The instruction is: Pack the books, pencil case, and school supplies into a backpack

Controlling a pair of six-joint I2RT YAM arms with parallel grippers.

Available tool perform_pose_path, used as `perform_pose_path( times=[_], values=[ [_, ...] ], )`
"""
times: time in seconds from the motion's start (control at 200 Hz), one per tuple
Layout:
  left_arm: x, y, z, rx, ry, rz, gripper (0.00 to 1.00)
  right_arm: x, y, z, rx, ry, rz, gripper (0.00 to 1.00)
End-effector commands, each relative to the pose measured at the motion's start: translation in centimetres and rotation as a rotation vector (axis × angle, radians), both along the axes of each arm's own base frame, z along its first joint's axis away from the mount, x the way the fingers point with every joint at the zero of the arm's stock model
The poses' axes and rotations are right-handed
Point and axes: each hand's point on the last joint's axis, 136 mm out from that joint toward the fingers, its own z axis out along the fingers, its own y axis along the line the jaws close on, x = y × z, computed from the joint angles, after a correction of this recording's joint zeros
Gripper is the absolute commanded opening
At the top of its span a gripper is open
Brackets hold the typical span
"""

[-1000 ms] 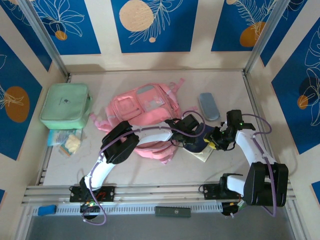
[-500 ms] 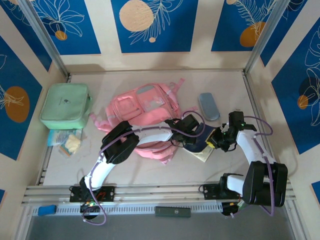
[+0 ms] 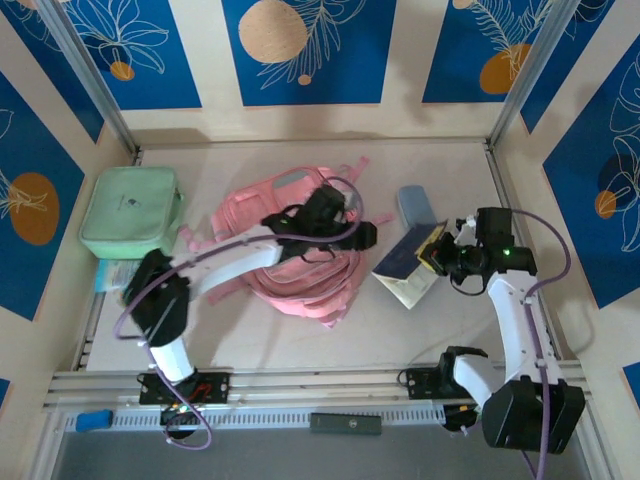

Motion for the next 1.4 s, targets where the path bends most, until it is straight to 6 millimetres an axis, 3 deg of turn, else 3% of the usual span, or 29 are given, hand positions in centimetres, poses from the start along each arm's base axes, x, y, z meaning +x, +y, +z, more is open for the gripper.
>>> perform_pose_path(
  times=[0.0,0.11,0.23,0.35,0.57,0.825,1.025,1.16,1.25,1.396],
  values=[
    [-0.7,2.6,1.6,-0.08,0.014,-0.012,0.76,-0.4,3.3,4.9,0.093,-0.118,0.16,0.0],
    [-0.6,5.8,3.1,-0.139,0.005,0.015,0.85,-0.5,6.9,8.4,0.194,-0.208,0.326,0.0],
    [-0.4,8.6,4.1,-0.202,-0.001,0.043,0.88,-0.5,10.3,9.9,0.219,-0.26,0.474,0.0],
    [-0.4,9.7,5.0,-0.309,0.017,0.037,0.84,-0.8,13.4,11.3,0.287,-0.32,0.614,0.0],
    [-0.5,9.8,6.1,-0.41,0.013,0.023,0.74,-0.7,16.1,12.7,0.394,-0.377,0.734,0.0],
    [-0.6,9.5,7.3,-0.504,0.03,0.029,0.63,-0.4,16.6,11.4,0.431,-0.364,0.744,0.0],
    [-0.4,10.3,6.4,-0.456,0.06,0.091,0.66,-1.4,16.6,12.5,0.444,-0.437,0.785,0.0],
    [-1.2,9.5,8.9,-0.606,0.065,0.046,0.66,-1.2,16.7,11.7,0.457,-0.426,0.793,0.0],
    [-1.8,9.1,9.7,-0.613,0.066,0.027,0.66,-1.2,16.7,11.4,0.47,-0.431,0.8,0.0],
    [-1.8,10.0,8.3,-0.515,0.08,0.087,0.69,-2.1,16.9,12.4,0.5,-0.47,0.846,0.0]
  ],
)
